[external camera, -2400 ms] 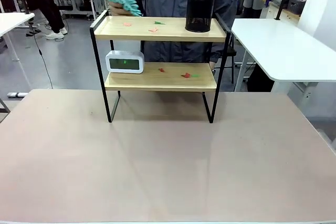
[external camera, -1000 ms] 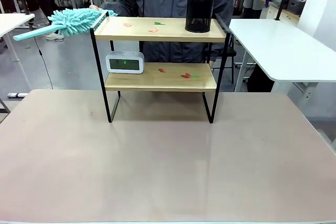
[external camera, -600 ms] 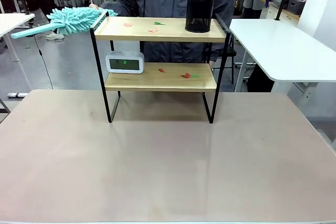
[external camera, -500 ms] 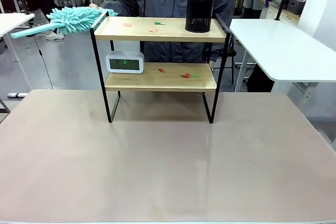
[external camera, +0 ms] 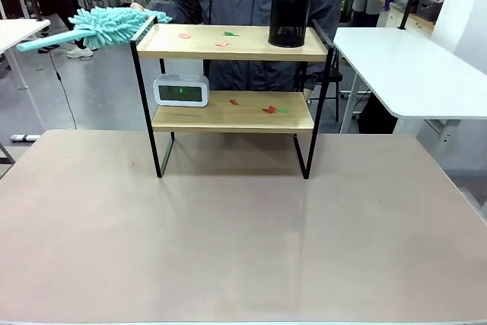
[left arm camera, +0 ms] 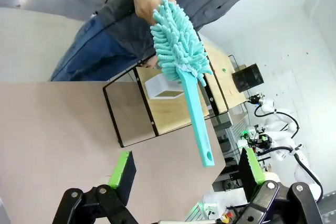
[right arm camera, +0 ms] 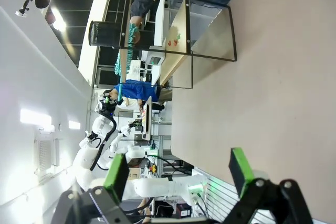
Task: Clean the shelf.
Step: Pick up the Duster from the human.
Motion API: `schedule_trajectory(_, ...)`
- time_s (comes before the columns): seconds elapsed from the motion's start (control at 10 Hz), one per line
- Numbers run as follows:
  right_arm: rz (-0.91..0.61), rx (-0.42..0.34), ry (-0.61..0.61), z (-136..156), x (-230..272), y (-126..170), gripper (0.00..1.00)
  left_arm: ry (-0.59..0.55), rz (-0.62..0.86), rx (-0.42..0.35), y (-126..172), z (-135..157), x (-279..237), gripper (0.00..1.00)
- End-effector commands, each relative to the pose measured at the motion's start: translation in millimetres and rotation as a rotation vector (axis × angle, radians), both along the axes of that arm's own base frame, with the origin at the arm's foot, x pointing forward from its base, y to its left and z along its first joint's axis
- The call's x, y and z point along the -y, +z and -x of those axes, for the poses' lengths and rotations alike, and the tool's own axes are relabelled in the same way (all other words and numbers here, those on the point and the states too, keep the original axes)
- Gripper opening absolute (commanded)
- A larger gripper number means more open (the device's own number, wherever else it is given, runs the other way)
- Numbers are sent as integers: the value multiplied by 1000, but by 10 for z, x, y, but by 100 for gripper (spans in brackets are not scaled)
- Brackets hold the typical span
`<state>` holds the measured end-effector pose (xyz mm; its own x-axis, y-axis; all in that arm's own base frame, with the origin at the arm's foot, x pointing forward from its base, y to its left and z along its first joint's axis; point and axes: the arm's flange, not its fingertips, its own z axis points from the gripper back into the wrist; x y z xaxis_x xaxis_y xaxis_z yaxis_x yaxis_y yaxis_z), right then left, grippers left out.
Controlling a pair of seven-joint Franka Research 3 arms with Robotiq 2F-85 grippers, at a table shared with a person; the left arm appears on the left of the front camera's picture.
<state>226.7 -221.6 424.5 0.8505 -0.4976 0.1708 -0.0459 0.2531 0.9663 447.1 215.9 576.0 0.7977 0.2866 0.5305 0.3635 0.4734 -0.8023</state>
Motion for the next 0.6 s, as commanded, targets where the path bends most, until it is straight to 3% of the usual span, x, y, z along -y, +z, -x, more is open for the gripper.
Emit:
schedule_trajectory(0.0, 0, 37, 2, -20, 5, 15, 100, -13, 5, -17, -49, -68, 63, 100)
schedule_trajectory(0.1, 0, 37, 2, -20, 5, 15, 100, -195, 108, -143, -76, -230, 77, 100)
schedule_trajectory(0.3, 0, 37, 2, -20, 5, 15, 100, -336, 180, -253, -63, -539, 188, 100)
schedule_trajectory(0.5, 0, 37, 2, -20, 5, 15, 100, -341, 237, -357, -146, -871, 351, 100)
